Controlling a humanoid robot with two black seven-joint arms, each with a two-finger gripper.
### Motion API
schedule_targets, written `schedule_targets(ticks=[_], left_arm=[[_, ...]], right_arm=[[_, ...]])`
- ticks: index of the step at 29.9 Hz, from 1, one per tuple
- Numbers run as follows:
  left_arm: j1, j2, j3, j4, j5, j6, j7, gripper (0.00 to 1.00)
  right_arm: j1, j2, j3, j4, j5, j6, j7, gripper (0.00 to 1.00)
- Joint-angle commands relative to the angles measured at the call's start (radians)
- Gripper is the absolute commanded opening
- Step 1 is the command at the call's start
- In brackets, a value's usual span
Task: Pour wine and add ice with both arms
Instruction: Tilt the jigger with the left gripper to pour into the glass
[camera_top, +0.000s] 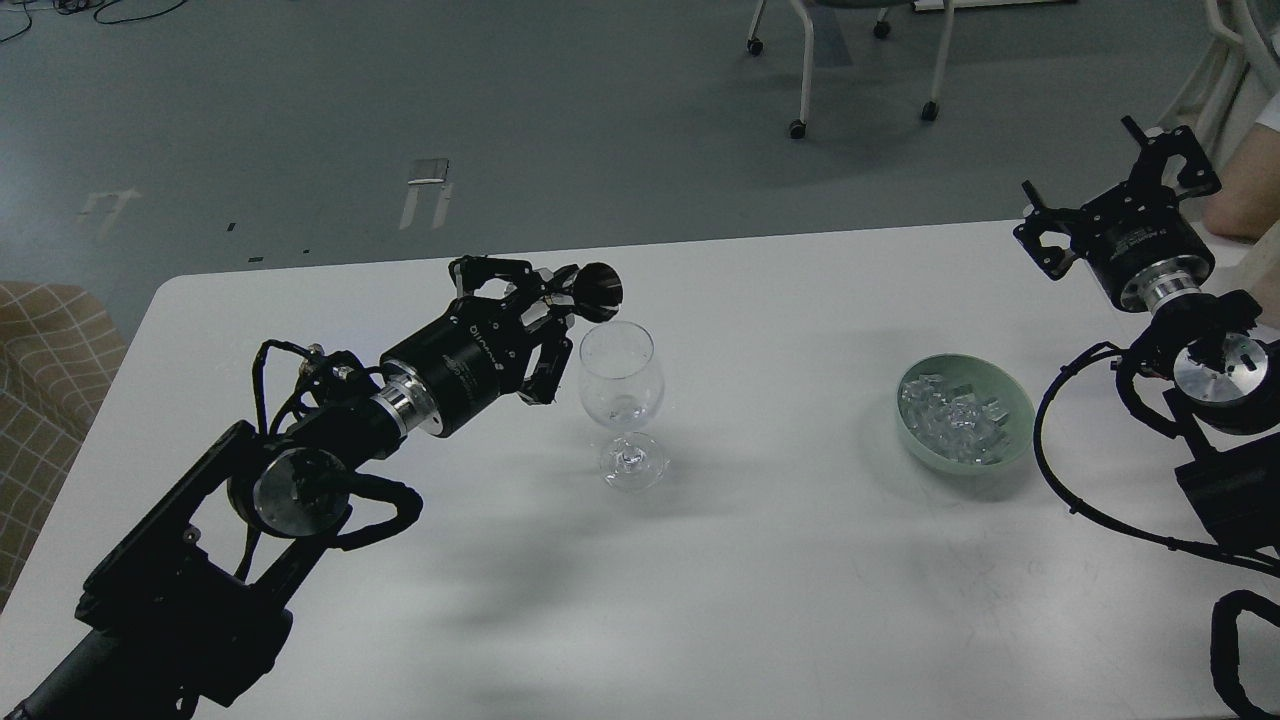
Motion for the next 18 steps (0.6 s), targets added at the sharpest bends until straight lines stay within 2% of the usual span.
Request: schedule_targets(ticks=[1, 8, 18], left_arm=[[-0.002, 0.000, 0.000, 0.000, 0.031, -0.015, 0.003, 0.13], [0.000, -0.002, 0.000, 0.000, 0.114, -0.049, 0.003, 0.12], [-0.033, 0.001, 0.000, 0.012, 0.137, -0.052, 0.005, 0.13]], right_arm=[[0.000, 0.000, 0.000, 0.000, 0.000, 0.000, 0.000, 1.00], [0.000, 0.000, 0.000, 0.002, 0.000, 0.001, 0.002, 1.00], [0.000, 0.000, 0.000, 0.003, 0.000, 0.001, 0.002, 1.00]])
